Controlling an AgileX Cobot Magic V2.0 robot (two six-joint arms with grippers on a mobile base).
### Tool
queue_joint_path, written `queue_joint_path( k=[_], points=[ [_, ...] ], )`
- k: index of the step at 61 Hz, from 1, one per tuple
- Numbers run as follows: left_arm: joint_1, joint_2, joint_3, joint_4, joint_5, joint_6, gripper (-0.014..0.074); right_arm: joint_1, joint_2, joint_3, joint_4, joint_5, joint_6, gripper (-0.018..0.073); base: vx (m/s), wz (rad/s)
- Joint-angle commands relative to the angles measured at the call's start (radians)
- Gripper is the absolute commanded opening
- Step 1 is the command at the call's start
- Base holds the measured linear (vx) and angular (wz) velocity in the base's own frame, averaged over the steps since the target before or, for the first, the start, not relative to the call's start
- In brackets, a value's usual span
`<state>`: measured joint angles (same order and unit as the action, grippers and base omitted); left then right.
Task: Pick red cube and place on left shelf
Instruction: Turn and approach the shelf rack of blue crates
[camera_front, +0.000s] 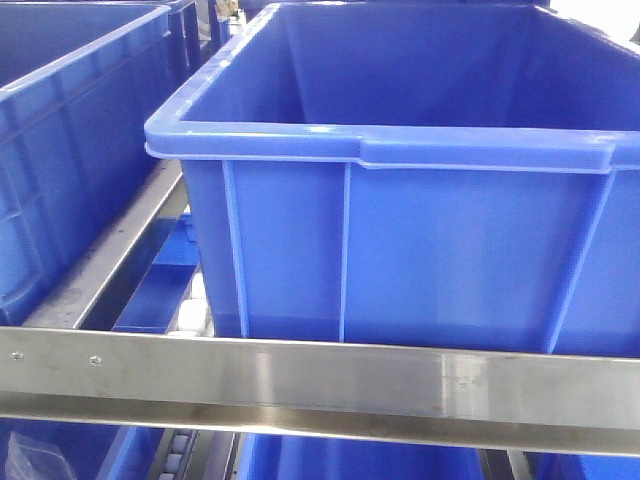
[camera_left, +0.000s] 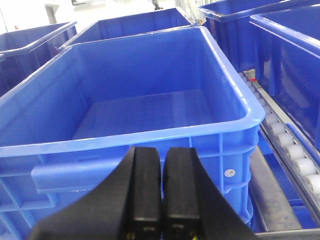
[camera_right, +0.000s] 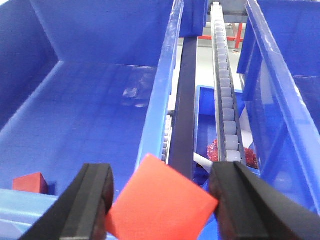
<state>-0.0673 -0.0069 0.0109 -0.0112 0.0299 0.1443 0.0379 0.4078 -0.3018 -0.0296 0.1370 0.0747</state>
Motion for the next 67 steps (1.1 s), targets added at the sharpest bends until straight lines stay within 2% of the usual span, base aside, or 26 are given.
queue_joint_path(
  k=[1, 67],
  points=[
    [-0.001, 0.008, 0.022, -0.005, -0.091, 0.001, 0.0106, -0.007, 0.001, -0.028, -0.009, -0.087, -0.007, 0.0059, 0.00, 0.00],
    [-0.001, 0.008, 0.022, -0.005, -0.091, 0.001, 0.0106, -0.007, 0.001, -0.028, -0.009, -0.087, -0.007, 0.0059, -0.01, 0.00]
  ],
)
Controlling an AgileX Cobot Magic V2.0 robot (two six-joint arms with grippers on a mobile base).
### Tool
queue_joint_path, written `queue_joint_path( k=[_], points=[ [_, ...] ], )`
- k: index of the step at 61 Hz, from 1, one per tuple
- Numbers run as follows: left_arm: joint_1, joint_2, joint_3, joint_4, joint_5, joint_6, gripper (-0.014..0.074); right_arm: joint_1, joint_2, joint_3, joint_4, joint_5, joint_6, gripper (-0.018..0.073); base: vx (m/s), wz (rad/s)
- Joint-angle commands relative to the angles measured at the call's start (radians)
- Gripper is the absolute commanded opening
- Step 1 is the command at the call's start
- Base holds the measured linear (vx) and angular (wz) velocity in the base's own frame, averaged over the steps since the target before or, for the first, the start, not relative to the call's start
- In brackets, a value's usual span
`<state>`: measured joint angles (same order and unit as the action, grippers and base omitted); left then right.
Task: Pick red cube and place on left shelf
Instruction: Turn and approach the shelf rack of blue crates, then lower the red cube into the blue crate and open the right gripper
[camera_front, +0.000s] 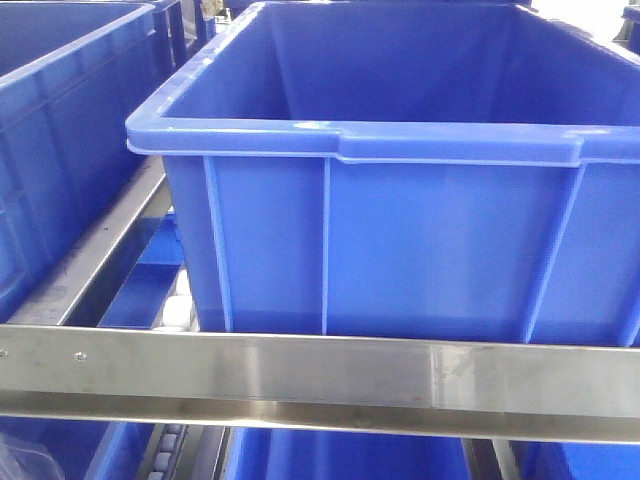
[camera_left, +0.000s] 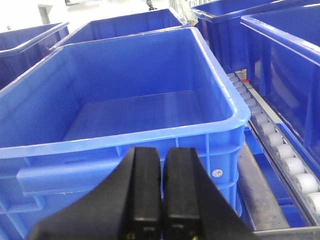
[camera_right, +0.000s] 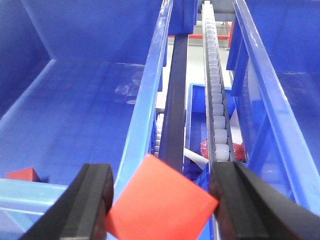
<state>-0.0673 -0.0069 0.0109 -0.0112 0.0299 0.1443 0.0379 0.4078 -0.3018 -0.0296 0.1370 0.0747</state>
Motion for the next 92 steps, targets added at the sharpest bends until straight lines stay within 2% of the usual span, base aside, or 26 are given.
queue_joint_path(
  k=[1, 41, 52, 65, 81, 92],
  points=[
    [-0.001, 0.008, 0.022, -0.005, -0.091, 0.001, 0.0106, -0.007, 0.001, -0.028, -0.009, -0.087, -0.007, 0.0059, 0.00, 0.00],
    [-0.001, 0.008, 0.022, -0.005, -0.091, 0.001, 0.0106, -0.005, 0.004, -0.024, -0.009, -0.116, -0.006, 0.0059, 0.00, 0.00],
    [-0.001, 0.008, 0.022, -0.005, -0.091, 0.001, 0.0106, 0.005, 0.102, -0.132, -0.009, -0.115, -0.006, 0.0059, 0.00, 0.00],
    [-0.001, 0.008, 0.022, -0.005, -0.091, 0.001, 0.0106, 0.087, 0.358, -0.342, -0.009, -0.073, -0.006, 0.0059, 0.00, 0.00],
    [-0.001, 0.008, 0.022, -0.005, -0.091, 0.001, 0.0106, 0.252, 0.696, -0.554, -0.009, -0.102, -0.006, 0.0059, 0.00, 0.00],
    [-0.001, 0.008, 0.022, -0.005, -0.091, 0.001, 0.0106, 0.305, 0.873, -0.638, -0.009, -0.129, -0.006, 0.0066, 0.00, 0.00]
  ],
)
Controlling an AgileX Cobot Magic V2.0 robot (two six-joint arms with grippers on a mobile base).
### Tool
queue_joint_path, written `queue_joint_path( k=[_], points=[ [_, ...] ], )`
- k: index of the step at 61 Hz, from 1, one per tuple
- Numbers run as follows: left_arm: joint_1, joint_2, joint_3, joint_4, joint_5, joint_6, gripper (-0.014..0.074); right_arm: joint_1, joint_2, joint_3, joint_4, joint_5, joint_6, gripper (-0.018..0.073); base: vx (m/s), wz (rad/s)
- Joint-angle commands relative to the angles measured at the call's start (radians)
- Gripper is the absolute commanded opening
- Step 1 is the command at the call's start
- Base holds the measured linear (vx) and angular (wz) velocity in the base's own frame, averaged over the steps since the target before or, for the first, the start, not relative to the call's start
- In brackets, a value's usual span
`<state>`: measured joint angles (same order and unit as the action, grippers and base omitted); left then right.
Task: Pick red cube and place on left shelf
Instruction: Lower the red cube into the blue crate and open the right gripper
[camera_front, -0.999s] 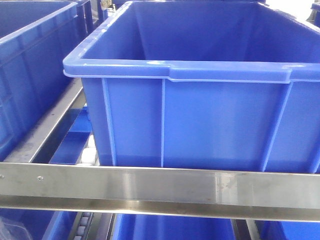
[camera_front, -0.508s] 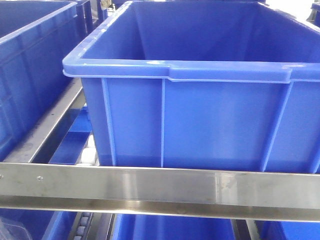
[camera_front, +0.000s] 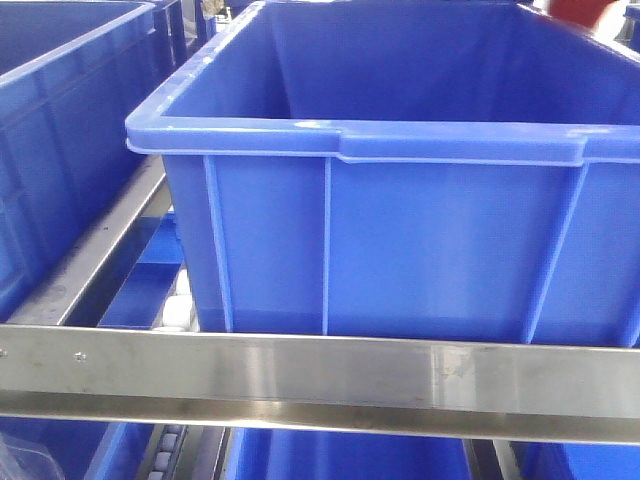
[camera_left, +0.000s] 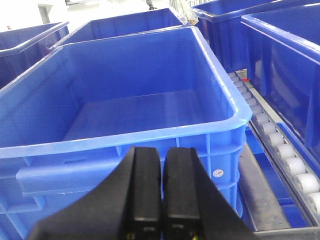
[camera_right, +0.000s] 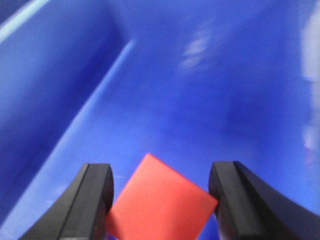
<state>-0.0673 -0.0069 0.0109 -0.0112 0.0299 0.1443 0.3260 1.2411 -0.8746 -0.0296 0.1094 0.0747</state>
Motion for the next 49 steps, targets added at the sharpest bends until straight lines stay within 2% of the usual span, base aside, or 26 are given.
queue_joint_path(
  k=[1, 6, 8, 15, 18, 44, 49],
  points=[
    [-0.001, 0.008, 0.022, -0.005, -0.091, 0.001, 0.0106, 0.020, 0.049, -0.069, -0.009, -0.109, -0.006, 0.0073, 0.00, 0.00],
    [-0.001, 0.008, 0.022, -0.005, -0.091, 0.001, 0.0106, 0.036, 0.092, -0.086, -0.009, -0.137, -0.007, 0.0156, 0.00, 0.00],
    [-0.001, 0.008, 0.022, -0.005, -0.091, 0.001, 0.0106, 0.039, 0.106, -0.091, -0.010, -0.153, -0.007, 0.0221, 0.00, 0.00],
    [-0.001, 0.008, 0.022, -0.005, -0.091, 0.001, 0.0106, 0.044, 0.127, -0.097, -0.010, -0.220, -0.007, 0.0539, 0.00, 0.00],
    [-0.001, 0.008, 0.022, -0.005, -0.091, 0.001, 0.0106, 0.044, 0.130, -0.097, -0.010, -0.250, -0.007, 0.0631, 0.00, 0.00],
    [-0.001, 0.008, 0.022, -0.005, -0.091, 0.001, 0.0106, 0.044, 0.120, -0.092, -0.010, -0.259, -0.007, 0.0613, 0.00, 0.00],
    [-0.001, 0.008, 0.022, -0.005, -0.091, 0.001, 0.0106, 0.044, 0.100, -0.081, -0.010, -0.254, -0.007, 0.0568, 0.00, 0.00]
  ],
)
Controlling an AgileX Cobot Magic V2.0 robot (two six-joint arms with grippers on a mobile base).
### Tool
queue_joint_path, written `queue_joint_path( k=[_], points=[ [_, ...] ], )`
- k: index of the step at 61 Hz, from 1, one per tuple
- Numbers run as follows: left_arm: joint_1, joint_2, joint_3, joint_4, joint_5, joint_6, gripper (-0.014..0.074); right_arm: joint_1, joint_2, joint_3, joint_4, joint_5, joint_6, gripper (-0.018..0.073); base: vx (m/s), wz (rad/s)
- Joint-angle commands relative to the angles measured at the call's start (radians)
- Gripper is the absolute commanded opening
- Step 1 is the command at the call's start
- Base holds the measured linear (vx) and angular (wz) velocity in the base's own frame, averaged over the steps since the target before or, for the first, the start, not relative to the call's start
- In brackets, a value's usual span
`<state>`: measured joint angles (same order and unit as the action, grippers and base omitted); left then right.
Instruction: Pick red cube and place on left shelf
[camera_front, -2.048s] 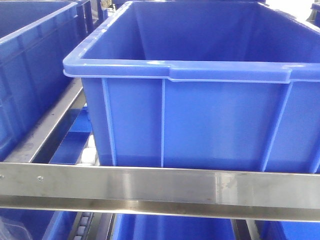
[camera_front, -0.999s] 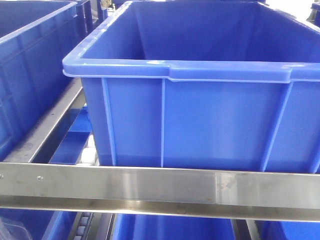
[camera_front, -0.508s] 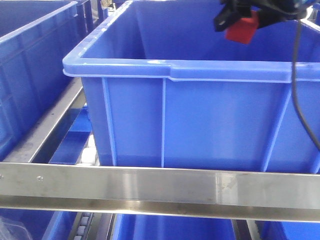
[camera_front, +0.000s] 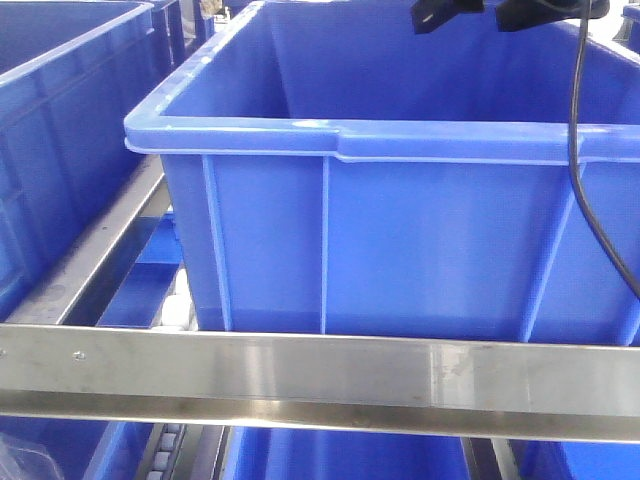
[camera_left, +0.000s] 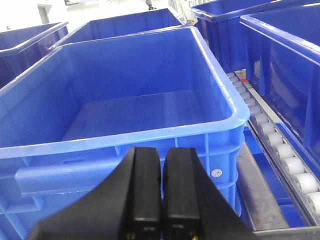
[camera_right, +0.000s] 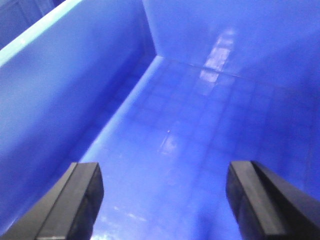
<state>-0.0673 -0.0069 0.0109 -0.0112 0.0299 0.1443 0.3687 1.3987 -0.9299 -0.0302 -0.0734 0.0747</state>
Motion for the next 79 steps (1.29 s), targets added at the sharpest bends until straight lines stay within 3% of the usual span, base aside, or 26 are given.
queue_joint_path(
  k=[1, 4, 11, 12, 15, 47, 58, 79],
  points=[
    [-0.001, 0.008, 0.022, -0.005, -0.091, 0.001, 0.0106, 0.001, -0.062, -0.022, -0.010, -0.070, -0.007, 0.0539, 0.00, 0.00],
    [-0.001, 0.008, 0.022, -0.005, -0.091, 0.001, 0.0106, 0.001, -0.087, -0.013, -0.010, -0.070, -0.007, 0.0436, 0.00, 0.00],
    [-0.001, 0.008, 0.022, -0.005, -0.091, 0.001, 0.0106, -0.011, -0.170, 0.021, -0.010, -0.067, -0.007, 0.0043, 0.00, 0.00],
    [-0.001, 0.008, 0.022, -0.005, -0.091, 0.001, 0.0106, -0.013, -0.181, 0.026, -0.010, -0.067, -0.007, 0.0030, 0.00, 0.00],
    [-0.001, 0.008, 0.022, -0.005, -0.091, 0.001, 0.0106, -0.025, -0.221, 0.053, -0.010, -0.073, -0.007, 0.0074, 0.00, 0.00],
    [-0.001, 0.008, 0.022, -0.005, -0.091, 0.001, 0.0106, -0.267, -0.853, 0.450, -0.010, 0.013, -0.007, 0.0050, 0.00, 0.00],
    [-0.001, 0.008, 0.022, -0.005, -0.091, 0.001, 0.0106, -0.289, -0.954, 0.480, -0.010, 0.083, -0.007, 0.0050, 0.00, 0.00],
    [-0.001, 0.008, 0.022, -0.005, -0.091, 0.001, 0.0106, -0.289, -0.953, 0.481, -0.010, 0.085, -0.007, 0.0050, 0.00, 0.00]
  ],
)
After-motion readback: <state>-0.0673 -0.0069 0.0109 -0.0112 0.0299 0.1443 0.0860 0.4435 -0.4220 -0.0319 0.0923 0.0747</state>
